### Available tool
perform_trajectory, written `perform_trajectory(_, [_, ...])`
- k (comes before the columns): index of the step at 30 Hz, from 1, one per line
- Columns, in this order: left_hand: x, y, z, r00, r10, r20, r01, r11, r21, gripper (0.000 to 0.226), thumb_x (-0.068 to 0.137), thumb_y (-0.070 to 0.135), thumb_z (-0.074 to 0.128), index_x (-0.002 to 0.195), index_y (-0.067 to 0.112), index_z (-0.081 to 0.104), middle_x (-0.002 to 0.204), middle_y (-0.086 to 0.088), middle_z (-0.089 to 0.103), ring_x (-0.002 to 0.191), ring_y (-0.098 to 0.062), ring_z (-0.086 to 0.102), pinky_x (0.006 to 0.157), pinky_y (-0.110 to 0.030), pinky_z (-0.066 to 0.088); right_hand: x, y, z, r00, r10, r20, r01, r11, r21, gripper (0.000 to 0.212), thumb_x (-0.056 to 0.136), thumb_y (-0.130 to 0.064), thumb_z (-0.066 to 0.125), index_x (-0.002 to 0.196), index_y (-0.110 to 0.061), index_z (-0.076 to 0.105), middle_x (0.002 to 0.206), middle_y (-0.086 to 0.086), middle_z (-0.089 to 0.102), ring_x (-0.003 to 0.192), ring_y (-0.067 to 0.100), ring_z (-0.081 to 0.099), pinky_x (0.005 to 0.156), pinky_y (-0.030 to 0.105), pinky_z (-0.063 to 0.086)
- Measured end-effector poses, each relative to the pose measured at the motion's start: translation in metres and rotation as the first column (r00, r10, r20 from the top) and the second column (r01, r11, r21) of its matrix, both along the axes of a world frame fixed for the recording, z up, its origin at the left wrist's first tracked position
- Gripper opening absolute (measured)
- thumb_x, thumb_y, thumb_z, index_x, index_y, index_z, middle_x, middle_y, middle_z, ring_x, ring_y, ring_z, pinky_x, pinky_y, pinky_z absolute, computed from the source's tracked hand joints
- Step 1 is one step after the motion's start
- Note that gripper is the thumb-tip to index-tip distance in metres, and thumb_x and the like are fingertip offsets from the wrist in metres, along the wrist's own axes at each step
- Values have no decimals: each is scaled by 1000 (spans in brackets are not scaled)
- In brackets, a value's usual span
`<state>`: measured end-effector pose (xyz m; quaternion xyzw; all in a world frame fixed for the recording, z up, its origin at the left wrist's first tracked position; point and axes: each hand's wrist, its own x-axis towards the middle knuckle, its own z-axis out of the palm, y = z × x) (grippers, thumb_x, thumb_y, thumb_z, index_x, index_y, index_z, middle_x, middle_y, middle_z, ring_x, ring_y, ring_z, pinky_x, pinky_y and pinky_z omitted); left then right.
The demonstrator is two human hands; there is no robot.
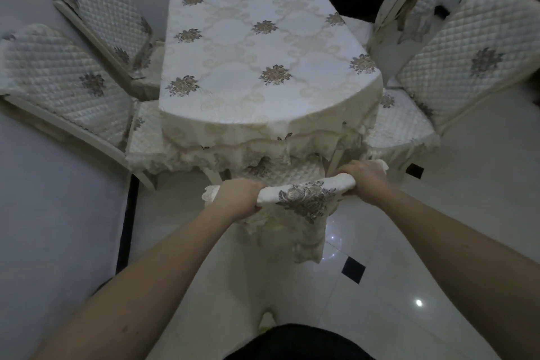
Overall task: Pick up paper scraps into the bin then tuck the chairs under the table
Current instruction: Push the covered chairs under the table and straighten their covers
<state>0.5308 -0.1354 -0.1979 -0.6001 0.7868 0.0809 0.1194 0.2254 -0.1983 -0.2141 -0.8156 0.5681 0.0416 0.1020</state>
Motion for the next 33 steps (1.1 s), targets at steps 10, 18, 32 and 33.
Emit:
perform_trajectory(10, [10,-11,-12,973,-85,-214,113,986,124,39,79,41,64,112,24,54,111,-1,64,96,-23,60,75,-35,49,-1,16,-3,980,-185,76,187,982,-13,55,68,-37,80,118,-32,57,122,-1,56,118,23,46,98,39,28])
perform_trajectory(18, [-42,-32,27,904,69,-422,151,871,467,81,83,72,42,149,27,26,147,-3,41,124,-21,50,98,-33,41,-33,37,2,994,-97,43,102,987,-124,57,81,-35,63,133,-24,44,138,2,46,129,25,37,108,42,25])
perform_trajectory(32, [-304,-60,29,987,-84,-138,101,988,116,58,93,50,45,142,20,35,138,-13,46,121,-34,48,96,-40,41,-252,105,40,876,-480,44,480,859,-179,63,89,-46,53,142,-17,37,145,8,41,133,28,34,108,41,25])
perform_trajectory(33, [-321,-63,26,989,-114,-99,122,989,83,61,92,52,44,143,21,33,138,-11,45,123,-32,47,96,-42,42,-268,110,41,866,-497,60,499,849,-174,62,91,-47,49,143,-18,34,146,6,38,135,27,31,109,39,22])
